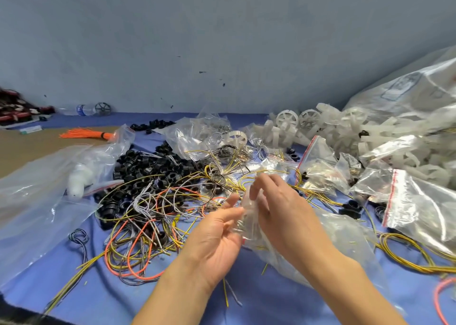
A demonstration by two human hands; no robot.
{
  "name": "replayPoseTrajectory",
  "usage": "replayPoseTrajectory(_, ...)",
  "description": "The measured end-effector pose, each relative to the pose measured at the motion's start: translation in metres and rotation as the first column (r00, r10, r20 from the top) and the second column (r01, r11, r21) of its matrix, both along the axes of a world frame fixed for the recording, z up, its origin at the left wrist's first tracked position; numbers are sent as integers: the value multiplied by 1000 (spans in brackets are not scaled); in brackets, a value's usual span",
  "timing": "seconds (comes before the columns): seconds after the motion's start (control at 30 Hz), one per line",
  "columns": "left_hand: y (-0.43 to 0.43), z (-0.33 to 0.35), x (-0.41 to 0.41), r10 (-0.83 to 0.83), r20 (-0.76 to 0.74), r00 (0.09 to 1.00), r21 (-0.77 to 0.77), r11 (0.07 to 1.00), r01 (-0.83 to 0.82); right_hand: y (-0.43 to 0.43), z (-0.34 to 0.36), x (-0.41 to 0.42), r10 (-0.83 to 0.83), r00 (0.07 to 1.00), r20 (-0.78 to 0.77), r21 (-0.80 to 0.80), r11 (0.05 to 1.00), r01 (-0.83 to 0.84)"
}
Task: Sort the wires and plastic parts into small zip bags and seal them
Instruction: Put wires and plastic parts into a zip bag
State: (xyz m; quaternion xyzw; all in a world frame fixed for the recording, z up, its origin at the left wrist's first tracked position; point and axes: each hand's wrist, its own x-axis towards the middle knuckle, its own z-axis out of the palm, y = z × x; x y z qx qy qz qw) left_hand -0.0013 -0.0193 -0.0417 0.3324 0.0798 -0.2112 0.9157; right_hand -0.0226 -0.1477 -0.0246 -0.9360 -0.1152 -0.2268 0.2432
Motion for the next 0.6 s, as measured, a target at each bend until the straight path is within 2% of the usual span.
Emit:
replayPoseTrajectory(0.13, -7, 3, -2, -202, 75, 976, 7, 979, 202, 2, 7, -3, 54, 998, 39, -30, 998, -53)
replayPoseTrajectory(0.3, -11, 6, -2, -275, 166, 947, 6, 961, 278, 15, 9, -11, 131, 989, 74, -159, 980, -118)
replayPoseTrajectory(0.4, -12, 7, -1, -329, 212, 920, 49, 944, 327, 13, 7, -10, 132, 988, 74, -99, 987, -125)
replayPoseTrajectory(0.43, -13, 6, 0, -347, 215, 913, 108, 937, 331, 8, 6, -7, 122, 990, 75, -47, 992, -119)
replayPoseTrajectory(0.5, -13, 1, 2, -356, 278, 892, 371, 897, 242, -3, 4, -2, 78, 995, 62, 16, 997, -79)
replayPoseTrajectory(0.57, -13, -3, -1, -369, 372, 852, 636, 770, 56, -13, 2, 5, 38, 998, 45, 53, 998, -41)
replayPoseTrajectory(0.6, -10, -4, -4, -389, 420, 820, 700, 714, -19, -16, 2, 8, 36, 999, 31, 75, 996, -38)
